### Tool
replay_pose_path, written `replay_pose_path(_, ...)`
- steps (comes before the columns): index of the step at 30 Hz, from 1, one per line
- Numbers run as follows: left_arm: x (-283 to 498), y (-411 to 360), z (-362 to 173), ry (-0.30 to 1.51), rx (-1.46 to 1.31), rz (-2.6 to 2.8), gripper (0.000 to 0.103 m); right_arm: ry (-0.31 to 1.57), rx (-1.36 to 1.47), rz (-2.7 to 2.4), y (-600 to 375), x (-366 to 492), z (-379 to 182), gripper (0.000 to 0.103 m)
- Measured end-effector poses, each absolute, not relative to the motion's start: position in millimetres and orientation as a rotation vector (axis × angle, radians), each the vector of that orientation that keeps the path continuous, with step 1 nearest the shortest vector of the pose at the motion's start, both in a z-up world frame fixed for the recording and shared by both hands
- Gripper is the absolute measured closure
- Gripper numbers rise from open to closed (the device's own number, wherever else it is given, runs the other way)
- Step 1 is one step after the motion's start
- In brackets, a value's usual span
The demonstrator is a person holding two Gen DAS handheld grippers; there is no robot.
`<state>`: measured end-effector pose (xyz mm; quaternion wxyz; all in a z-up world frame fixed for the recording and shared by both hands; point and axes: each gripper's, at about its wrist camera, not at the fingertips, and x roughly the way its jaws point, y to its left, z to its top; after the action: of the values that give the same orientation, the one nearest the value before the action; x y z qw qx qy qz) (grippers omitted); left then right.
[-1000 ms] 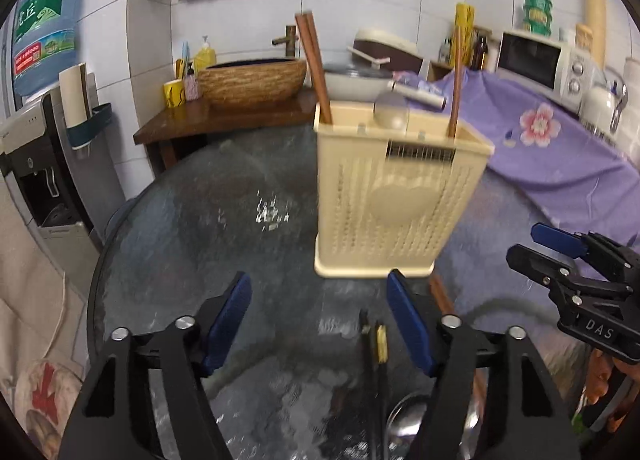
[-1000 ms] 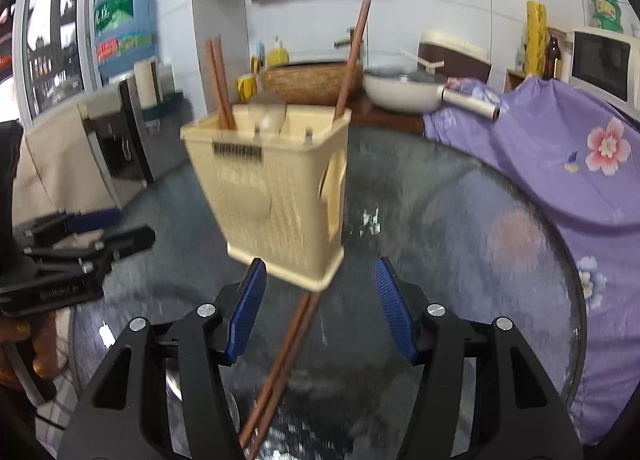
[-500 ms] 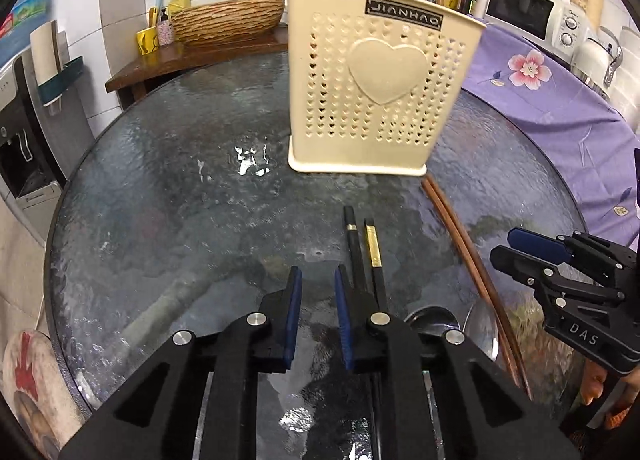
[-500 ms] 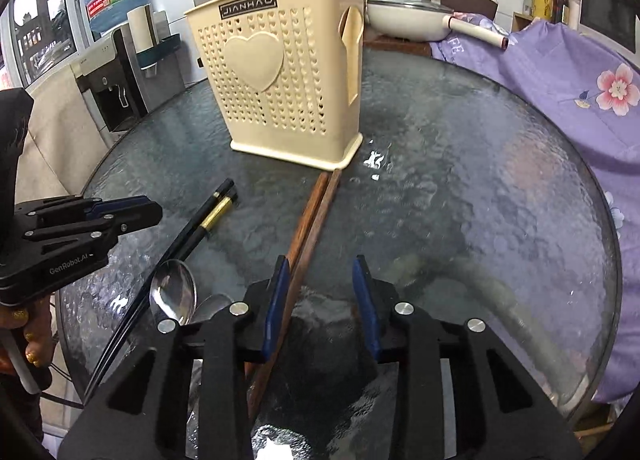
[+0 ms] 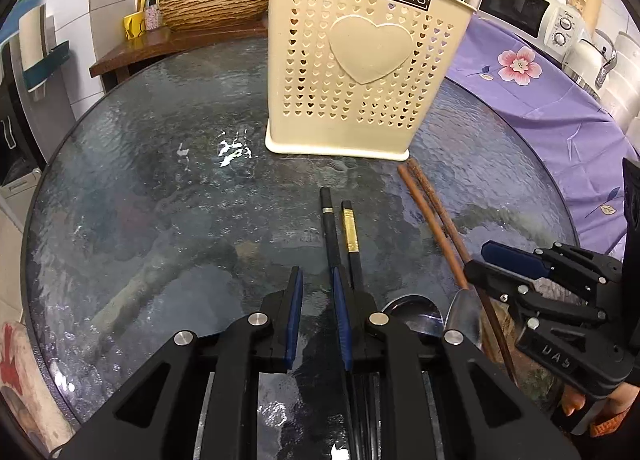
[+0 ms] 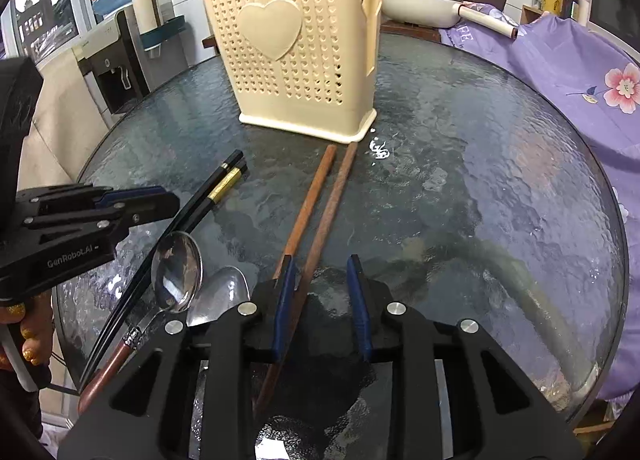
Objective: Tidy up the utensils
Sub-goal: 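Move both tools back down toward the remaining utensils on the table, then grasp a wooden chopstick with the right tool while the left tool grasps a black gold-tipped chopstick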
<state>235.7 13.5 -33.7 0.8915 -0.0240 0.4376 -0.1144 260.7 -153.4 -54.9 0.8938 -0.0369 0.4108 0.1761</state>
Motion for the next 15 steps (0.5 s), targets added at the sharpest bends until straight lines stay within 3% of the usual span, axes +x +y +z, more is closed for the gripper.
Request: replay_pose_path(15, 245.0, 1.7, -38.8, 0.925, -0.008, -0.231, 0.087, 0.846, -0.138, 0.323, -156.6, 264.0, -54.4, 0.079)
